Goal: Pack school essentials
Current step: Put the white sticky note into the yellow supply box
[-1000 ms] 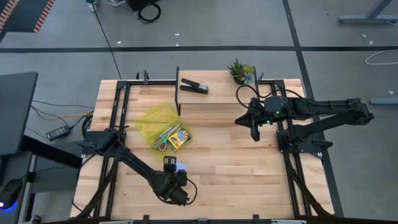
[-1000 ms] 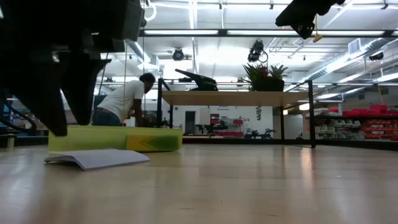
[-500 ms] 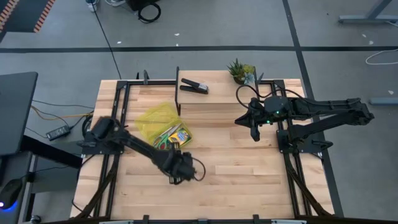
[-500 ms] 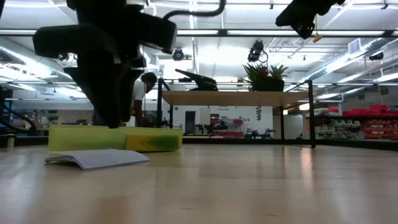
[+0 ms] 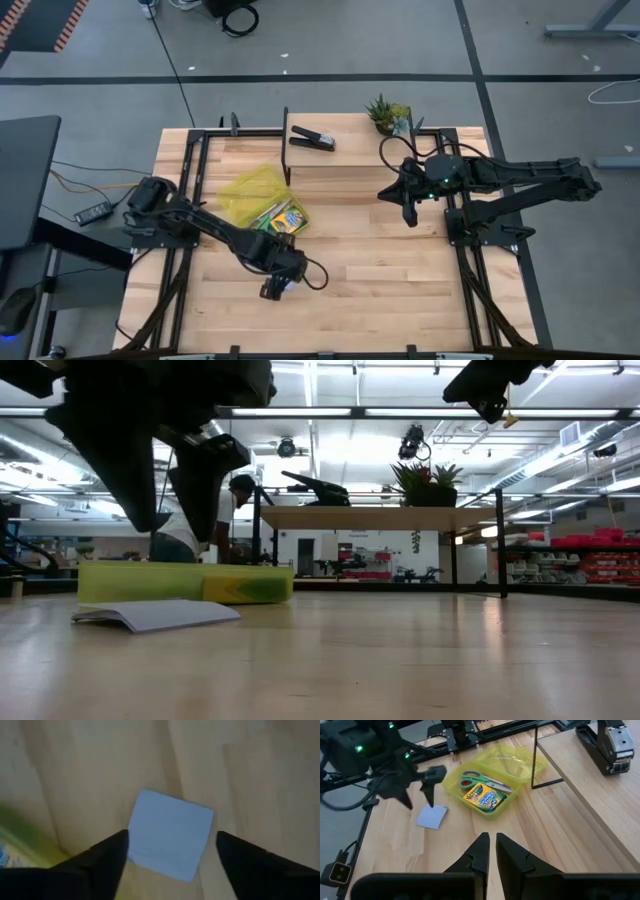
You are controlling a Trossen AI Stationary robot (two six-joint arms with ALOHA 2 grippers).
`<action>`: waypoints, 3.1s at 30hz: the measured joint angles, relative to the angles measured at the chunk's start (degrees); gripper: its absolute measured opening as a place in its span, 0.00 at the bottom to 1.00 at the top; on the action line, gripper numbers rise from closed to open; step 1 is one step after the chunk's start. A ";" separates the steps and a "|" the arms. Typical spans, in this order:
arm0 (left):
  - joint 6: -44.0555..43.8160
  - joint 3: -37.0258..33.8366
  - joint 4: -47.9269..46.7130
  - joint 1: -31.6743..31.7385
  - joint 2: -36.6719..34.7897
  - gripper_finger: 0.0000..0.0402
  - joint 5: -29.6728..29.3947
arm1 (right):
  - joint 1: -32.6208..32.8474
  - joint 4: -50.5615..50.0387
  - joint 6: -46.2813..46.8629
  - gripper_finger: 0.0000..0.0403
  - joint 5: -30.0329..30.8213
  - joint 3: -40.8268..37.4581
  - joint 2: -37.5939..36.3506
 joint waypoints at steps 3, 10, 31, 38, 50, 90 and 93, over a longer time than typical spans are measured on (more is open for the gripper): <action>1.05 0.00 0.03 0.65 0.93 0.88 0.58 | 0.00 0.02 0.72 0.10 0.85 0.00 -0.01; 5.56 -0.02 -1.24 1.89 3.80 0.99 2.24 | 0.02 0.08 1.59 0.10 1.03 0.00 -0.02; 3.96 0.76 -1.68 4.69 4.14 0.95 7.32 | 0.02 0.02 2.80 0.10 2.10 0.00 -0.02; 3.92 0.52 -0.84 5.39 6.26 0.99 11.54 | 0.02 0.02 3.11 0.10 2.10 0.00 -0.02; 4.26 0.50 -0.90 5.25 7.94 0.99 10.84 | 0.02 0.02 3.66 0.10 2.10 0.00 -0.02; 10.01 -0.55 2.29 4.24 8.14 0.99 8.47 | 0.02 0.02 3.68 0.10 2.10 0.00 -0.02; 9.60 -1.11 3.42 3.76 8.18 0.98 8.50 | 0.02 0.02 3.68 0.10 2.10 0.00 -0.02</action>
